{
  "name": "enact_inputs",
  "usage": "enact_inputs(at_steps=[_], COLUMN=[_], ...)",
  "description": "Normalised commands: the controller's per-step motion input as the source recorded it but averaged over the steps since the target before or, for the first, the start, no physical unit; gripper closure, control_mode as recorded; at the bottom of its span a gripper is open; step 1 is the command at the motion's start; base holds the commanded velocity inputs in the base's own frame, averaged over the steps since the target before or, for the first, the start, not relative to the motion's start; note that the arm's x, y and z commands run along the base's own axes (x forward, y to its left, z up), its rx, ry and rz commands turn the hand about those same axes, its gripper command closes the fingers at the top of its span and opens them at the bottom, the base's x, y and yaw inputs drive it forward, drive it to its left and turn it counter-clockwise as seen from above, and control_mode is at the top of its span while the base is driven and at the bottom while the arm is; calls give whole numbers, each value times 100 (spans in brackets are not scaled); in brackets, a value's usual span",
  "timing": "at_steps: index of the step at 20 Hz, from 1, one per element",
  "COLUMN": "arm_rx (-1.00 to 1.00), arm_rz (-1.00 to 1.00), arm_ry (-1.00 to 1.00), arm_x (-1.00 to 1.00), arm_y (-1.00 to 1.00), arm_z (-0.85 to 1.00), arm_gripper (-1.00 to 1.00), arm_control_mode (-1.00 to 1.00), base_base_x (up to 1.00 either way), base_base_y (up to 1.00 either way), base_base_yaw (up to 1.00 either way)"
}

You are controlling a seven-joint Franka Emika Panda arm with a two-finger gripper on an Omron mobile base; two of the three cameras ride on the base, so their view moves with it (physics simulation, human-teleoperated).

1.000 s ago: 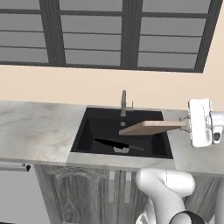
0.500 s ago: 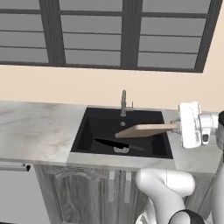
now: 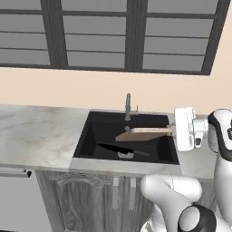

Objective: Move the cutting board and knife to the sink. Then move spray from the cabinet to the counter.

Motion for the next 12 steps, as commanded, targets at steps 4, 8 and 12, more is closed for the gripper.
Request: enact_inputs(at_steps=[4, 8, 12], arm_rx=[-1, 0, -1], arm_rz=[0, 0, 0], arm_ry=[3, 1, -3], arm_x=[53, 55, 57], arm_y=[5, 2, 1], arm_z=[-32, -30, -27], arm_gripper=[100, 100, 100], arm_control_mode=[-100, -100, -100], base_base_x=[0, 0, 0], base_base_y=[0, 0, 0], base_base_yaw=[0, 0, 0])
